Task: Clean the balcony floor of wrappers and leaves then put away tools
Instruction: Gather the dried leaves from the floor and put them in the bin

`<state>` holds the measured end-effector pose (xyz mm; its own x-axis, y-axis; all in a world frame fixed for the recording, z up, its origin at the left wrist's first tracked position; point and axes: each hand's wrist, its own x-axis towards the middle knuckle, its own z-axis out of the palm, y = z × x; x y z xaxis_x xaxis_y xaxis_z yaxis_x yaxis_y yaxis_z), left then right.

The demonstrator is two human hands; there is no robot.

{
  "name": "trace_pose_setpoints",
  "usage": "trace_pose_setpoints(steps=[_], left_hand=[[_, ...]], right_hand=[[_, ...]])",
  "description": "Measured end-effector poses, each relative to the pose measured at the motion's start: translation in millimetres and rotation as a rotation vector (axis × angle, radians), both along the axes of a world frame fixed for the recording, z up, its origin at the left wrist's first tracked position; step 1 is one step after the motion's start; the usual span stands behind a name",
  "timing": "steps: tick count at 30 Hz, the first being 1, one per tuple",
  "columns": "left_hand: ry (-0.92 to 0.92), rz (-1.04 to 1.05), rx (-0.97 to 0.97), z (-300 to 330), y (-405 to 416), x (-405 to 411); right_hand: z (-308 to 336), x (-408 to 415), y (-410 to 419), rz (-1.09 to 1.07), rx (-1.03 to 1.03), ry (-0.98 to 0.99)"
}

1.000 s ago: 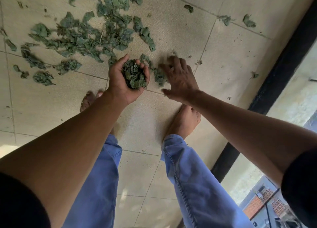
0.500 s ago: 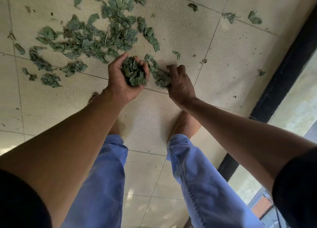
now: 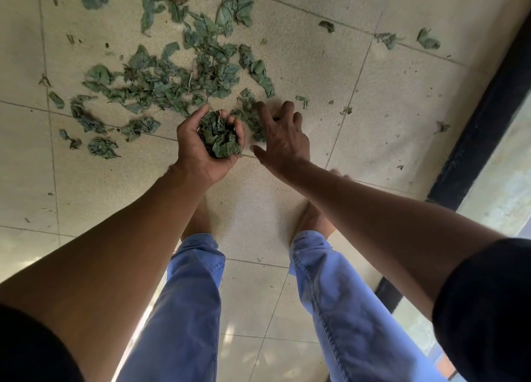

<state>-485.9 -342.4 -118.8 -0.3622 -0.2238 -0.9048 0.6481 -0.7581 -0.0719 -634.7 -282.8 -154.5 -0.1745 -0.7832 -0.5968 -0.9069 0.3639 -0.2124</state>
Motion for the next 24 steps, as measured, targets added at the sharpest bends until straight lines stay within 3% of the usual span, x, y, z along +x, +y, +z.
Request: trace_pose_setpoints(steps=[4,14,16,19,21,24], left_hand=[[0.006,0.004,0.001,-2,0,3],[-0.048,0.019,0.029,-7,13,25],[-0.050,0.027,0.042,-3,17,25],[-0.061,0.040,0.057,5,21,23],[-0.059,0.042,0.055,12,24,18],[-0.078,0.045,0.044,26,25,4]], right_hand=[[-9,12,-5,-0.057,-0.065,0.009],[-17,17,-11,0.175,-0.211,-0.047],[-17,12,-9,0.073,-0.212,-0.066],[-9,1,-6,-0.301,-0.131,-0.137],[11,-4,-7,-0.566,-0.107,-0.248],[69,-2,-9,-0.753,-0.195,-0.490]])
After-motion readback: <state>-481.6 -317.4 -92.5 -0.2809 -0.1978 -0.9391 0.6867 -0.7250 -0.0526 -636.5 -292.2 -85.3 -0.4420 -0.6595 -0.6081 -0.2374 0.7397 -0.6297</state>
